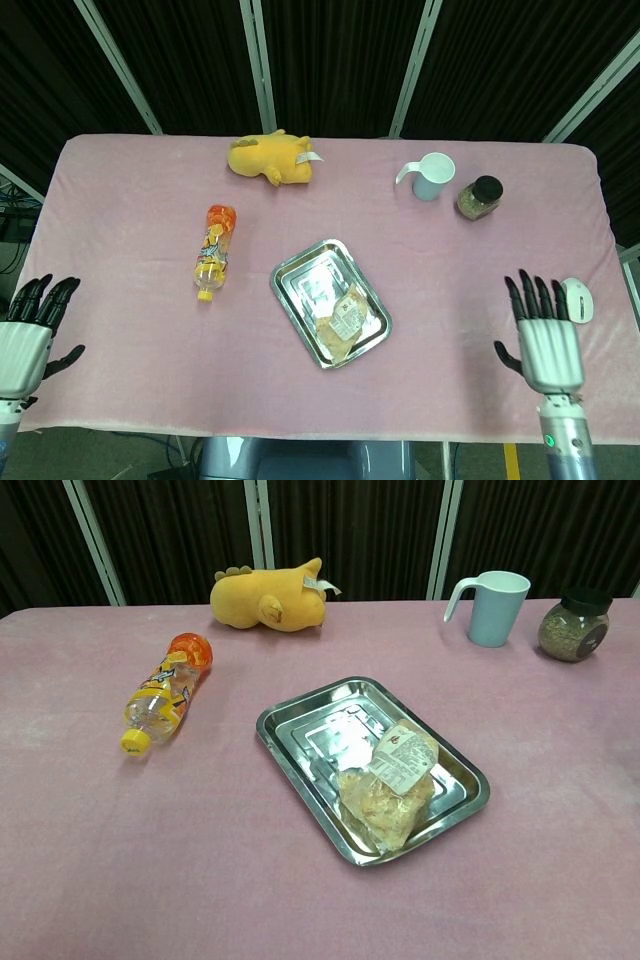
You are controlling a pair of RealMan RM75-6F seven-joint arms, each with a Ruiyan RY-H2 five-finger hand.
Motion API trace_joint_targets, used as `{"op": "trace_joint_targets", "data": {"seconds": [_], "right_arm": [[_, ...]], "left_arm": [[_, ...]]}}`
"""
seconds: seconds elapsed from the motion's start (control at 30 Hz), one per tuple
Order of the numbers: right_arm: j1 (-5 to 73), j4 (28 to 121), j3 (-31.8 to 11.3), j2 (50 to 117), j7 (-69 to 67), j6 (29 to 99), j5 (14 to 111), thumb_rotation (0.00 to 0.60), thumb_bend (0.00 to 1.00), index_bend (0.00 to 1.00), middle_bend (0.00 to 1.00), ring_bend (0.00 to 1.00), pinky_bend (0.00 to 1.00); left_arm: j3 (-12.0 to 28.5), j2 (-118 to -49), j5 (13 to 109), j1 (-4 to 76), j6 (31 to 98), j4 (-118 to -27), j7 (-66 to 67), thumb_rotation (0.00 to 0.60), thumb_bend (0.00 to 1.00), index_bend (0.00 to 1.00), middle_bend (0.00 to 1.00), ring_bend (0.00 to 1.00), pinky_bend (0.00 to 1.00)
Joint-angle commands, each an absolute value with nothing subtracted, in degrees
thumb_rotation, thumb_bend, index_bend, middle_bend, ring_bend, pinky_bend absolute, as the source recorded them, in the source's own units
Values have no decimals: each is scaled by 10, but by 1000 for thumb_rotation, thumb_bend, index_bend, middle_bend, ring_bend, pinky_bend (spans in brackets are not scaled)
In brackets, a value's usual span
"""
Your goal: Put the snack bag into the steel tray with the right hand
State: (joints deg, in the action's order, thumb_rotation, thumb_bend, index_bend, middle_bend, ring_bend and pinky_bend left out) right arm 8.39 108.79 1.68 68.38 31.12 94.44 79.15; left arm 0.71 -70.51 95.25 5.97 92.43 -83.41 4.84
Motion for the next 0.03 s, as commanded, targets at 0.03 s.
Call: {"op": "trace_joint_targets", "data": {"seconds": [0.03], "right_arm": [[-5, 999, 67, 662, 187, 1036, 854, 600, 250, 0, 0, 0, 0]], "left_arm": [[7, -708, 958, 59, 929, -835, 54, 600, 57, 31, 119, 19, 91]]}}
